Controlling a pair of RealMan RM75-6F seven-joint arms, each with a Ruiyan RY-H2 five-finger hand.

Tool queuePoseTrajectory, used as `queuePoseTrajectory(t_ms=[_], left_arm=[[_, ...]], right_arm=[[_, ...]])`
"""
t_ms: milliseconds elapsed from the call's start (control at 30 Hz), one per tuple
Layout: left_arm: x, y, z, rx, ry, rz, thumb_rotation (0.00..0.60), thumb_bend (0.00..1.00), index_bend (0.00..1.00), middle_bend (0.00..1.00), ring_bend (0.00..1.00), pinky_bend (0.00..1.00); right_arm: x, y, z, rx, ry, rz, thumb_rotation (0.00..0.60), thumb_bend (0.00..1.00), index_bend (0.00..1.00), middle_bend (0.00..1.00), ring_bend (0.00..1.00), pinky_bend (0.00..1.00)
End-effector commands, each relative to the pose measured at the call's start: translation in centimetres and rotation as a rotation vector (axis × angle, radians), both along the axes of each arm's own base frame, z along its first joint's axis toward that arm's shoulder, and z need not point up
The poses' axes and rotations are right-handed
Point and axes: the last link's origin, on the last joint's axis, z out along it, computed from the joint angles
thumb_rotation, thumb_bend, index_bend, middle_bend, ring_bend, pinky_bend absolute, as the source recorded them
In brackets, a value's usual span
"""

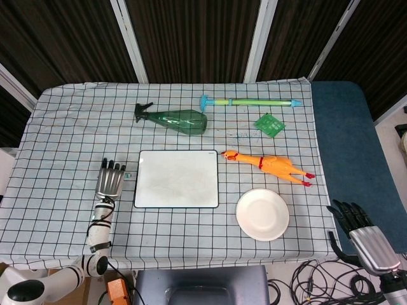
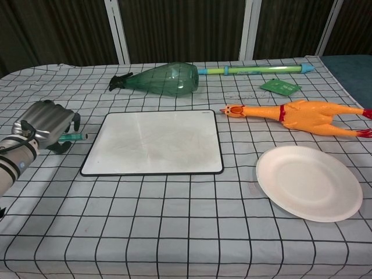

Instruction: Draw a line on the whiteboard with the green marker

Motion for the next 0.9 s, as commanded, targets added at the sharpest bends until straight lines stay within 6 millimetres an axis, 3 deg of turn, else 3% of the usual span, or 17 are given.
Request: queuePoseTrajectory(t_ms=[33, 900], left_arm=[[0.37, 0.06, -0.47, -0.001, 0.020, -0.018, 0.600, 0.38, 0.44, 0.47, 0.30, 0.20], [0.13, 0.78, -1.05, -0.004, 0.049, -0.021, 0.600, 0.38, 0.54, 0.51, 0.33, 0.20]], right_arm=[[-0.04, 0.02, 0.07, -0.002, -0.001, -0.001, 0.600, 0.27, 0.00, 0.00, 0.00, 0.01], [-0.20, 0.03, 0.38, -0.010, -0.004, -0.008, 0.600, 0.27, 0.00, 0.00, 0.00, 0.01]])
